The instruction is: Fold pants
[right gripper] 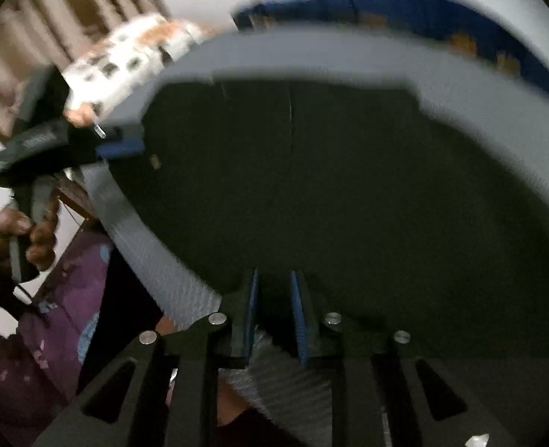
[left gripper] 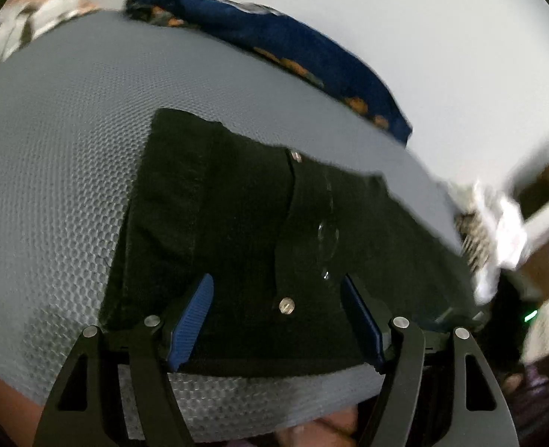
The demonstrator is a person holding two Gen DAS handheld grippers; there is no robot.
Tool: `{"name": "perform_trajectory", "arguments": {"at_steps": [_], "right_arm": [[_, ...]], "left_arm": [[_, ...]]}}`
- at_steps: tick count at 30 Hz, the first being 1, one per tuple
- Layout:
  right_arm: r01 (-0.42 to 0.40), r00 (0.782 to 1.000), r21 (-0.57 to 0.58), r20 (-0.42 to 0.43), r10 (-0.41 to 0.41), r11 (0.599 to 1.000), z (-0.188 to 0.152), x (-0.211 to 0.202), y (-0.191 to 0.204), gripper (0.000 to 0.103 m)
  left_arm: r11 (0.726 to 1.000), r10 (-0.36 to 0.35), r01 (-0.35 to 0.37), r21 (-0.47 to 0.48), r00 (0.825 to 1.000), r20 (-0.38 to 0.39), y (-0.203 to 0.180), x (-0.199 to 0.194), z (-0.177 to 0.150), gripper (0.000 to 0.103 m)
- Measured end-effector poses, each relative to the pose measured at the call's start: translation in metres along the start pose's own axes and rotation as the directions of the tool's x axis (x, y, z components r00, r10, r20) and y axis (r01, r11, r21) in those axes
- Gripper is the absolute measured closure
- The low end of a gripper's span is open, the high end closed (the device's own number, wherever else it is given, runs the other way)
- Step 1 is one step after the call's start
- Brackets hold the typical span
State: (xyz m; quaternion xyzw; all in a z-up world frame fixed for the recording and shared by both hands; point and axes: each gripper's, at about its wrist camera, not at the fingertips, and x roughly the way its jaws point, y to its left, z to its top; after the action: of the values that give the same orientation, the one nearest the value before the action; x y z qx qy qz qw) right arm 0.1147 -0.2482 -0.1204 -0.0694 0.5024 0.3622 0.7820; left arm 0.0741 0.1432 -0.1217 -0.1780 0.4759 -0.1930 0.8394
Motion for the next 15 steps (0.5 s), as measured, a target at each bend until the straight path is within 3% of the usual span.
{"name": "perform_trajectory", "arguments": {"at_steps": [3, 5, 7, 9, 11, 13, 15], "right_arm": [[-0.030, 1.000, 0.000, 0.007, 0.030, 1.000, 0.000, -0.013, 0.003, 0.087], [-0.082, 0.995, 0.051, 0.068, 0.078, 0.995, 0.002, -0.030, -0.005, 0.087], [-0.109, 0.989, 0.114, 0.112, 0.097, 0.987, 0.013, -0.037, -0.014, 0.086], [-0.116, 0.990, 0.140, 0.100, 0.103, 0.983, 0.016, -0.027, -0.020, 0.080], [-0.098, 0.995, 0.191, 0.001, 0.100, 0.977, 0.010, -0.004, -0.028, 0.079], [-0.189, 0.980, 0.273, 0.115, 0.163, 0.943, 0.006, -0.028, -0.042, 0.080], [-0.247, 0.957, 0.340, 0.235, 0.172, 0.907, -0.003, -0.060, -0.059, 0.079]], "left_arm": [[1.000, 0.009, -0.009, 0.025, 1.000, -0.012, -0.002, -0.006, 0.003, 0.032], [0.999, -0.030, 0.030, -0.033, 1.000, 0.008, 0.009, -0.014, 0.008, 0.032], [0.996, -0.020, 0.025, -0.085, 0.998, 0.058, 0.023, -0.021, 0.012, 0.031], [0.992, -0.042, 0.045, -0.118, 0.999, 0.035, 0.040, -0.013, 0.013, 0.031], [0.985, -0.075, 0.079, -0.154, 0.997, 0.031, 0.049, -0.013, 0.015, 0.031], [0.976, -0.096, 0.104, -0.191, 0.994, 0.050, 0.050, -0.024, 0.020, 0.031], [0.972, -0.102, 0.121, -0.201, 0.989, 0.103, 0.047, -0.041, 0.025, 0.031]]}}
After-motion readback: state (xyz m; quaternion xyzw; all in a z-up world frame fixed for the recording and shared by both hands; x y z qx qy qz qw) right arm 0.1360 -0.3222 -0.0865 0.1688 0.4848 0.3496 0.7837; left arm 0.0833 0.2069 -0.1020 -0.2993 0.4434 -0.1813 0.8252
